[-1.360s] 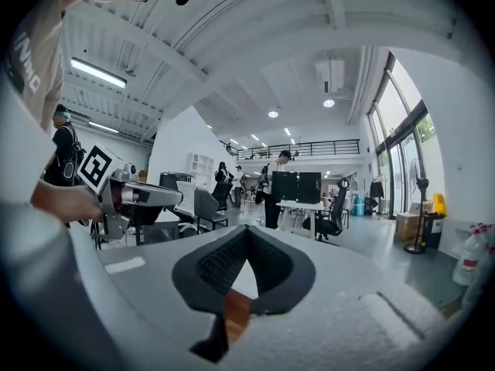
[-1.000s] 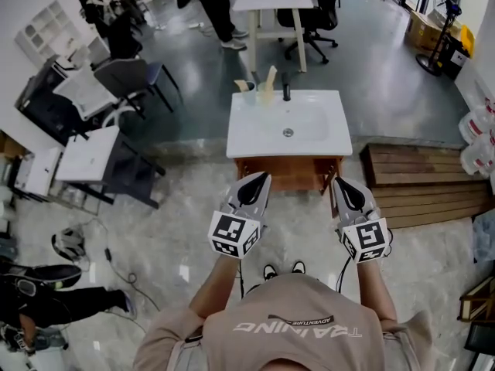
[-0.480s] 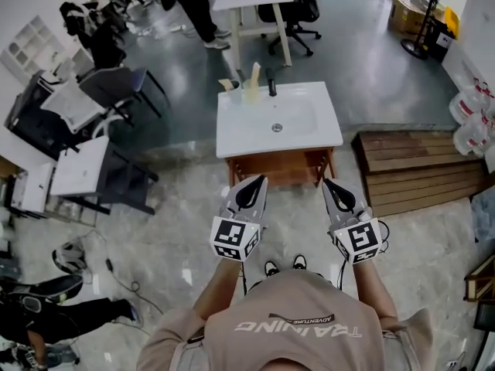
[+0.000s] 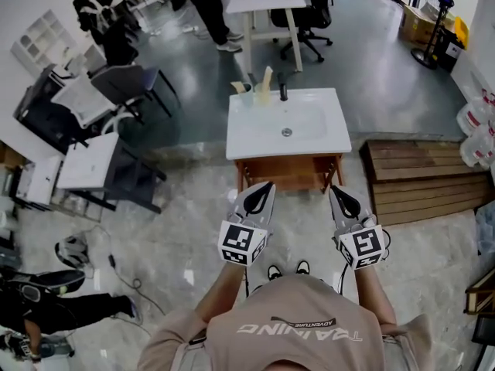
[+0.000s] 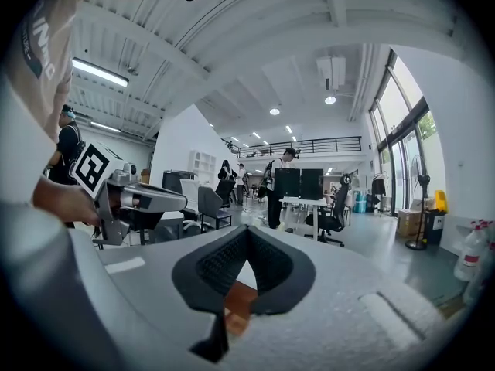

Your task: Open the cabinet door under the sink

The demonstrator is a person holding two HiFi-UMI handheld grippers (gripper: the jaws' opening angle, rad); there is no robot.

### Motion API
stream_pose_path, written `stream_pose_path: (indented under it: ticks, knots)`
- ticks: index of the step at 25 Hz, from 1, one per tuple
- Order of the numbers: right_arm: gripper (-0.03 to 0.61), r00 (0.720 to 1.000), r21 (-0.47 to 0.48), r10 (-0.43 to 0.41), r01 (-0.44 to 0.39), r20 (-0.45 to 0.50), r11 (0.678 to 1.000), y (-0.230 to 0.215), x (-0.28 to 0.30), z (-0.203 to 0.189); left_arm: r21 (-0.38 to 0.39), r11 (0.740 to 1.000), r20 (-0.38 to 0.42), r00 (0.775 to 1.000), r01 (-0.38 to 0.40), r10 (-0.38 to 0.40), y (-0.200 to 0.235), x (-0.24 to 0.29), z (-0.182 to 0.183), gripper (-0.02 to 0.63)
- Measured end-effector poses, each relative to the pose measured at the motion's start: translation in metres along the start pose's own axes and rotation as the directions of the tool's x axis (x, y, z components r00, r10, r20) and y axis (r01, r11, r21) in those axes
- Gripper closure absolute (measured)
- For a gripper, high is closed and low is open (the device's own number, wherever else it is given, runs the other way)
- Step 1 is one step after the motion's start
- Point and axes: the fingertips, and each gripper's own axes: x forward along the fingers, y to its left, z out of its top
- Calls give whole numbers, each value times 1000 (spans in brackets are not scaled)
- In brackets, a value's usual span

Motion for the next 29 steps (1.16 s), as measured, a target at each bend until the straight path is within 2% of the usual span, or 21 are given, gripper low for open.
stream_pose_path:
  ticks: [6, 29]
  knots:
    - [578, 1000, -5, 10, -10, 13, 1000, 1, 4, 4, 1, 1000, 1, 1000, -17, 17, 6, -5, -1, 597]
    - [578, 1000, -1, 4, -4, -12, 1000, -1, -5, -6, 1, 1000, 6, 1000, 2, -2, -2, -5, -1, 597]
